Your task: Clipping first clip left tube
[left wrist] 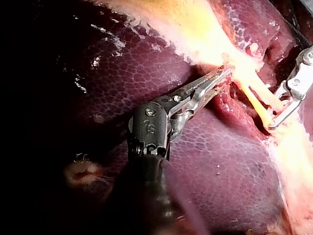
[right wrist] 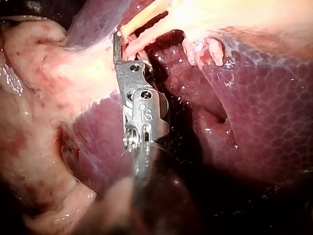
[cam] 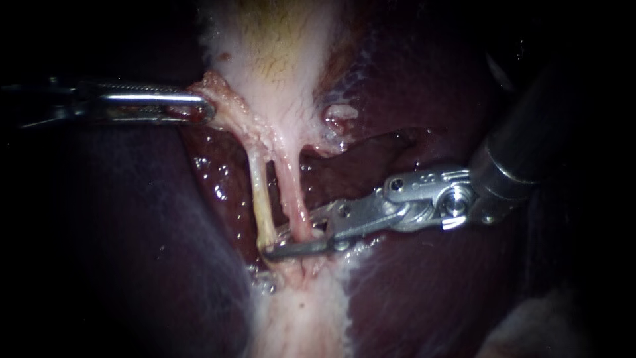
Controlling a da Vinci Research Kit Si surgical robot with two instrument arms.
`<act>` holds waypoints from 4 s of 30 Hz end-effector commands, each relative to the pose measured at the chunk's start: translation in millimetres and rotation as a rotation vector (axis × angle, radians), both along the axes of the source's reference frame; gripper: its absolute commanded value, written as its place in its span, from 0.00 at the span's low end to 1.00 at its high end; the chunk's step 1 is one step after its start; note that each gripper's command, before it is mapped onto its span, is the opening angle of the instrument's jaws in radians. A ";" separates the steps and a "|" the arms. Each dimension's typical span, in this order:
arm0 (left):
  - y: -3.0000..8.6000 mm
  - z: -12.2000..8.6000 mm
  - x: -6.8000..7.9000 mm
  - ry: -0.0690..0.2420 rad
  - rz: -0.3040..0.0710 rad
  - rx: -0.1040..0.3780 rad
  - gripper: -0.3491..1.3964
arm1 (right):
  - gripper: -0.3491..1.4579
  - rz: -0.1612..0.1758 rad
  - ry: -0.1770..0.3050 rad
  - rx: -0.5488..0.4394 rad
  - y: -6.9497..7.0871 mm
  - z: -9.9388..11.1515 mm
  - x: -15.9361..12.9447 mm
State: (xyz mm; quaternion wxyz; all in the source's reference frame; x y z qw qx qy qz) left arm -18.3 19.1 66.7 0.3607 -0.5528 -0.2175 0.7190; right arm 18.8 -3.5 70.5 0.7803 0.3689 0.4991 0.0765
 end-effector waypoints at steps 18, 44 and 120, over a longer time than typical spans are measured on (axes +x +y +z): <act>0.0 0.0 0.0 0.000 0.000 0.000 0.00 | 0.43 0.040 -0.008 0.042 0.2 0.1 0.6; 0.0 0.0 0.1 -0.001 0.000 0.000 0.00 | 0.47 0.113 -0.026 -0.061 1.9 1.2 -2.5; 0.0 0.0 0.2 -0.002 0.003 0.001 0.00 | 0.47 0.157 -0.127 0.035 1.9 4.1 -1.3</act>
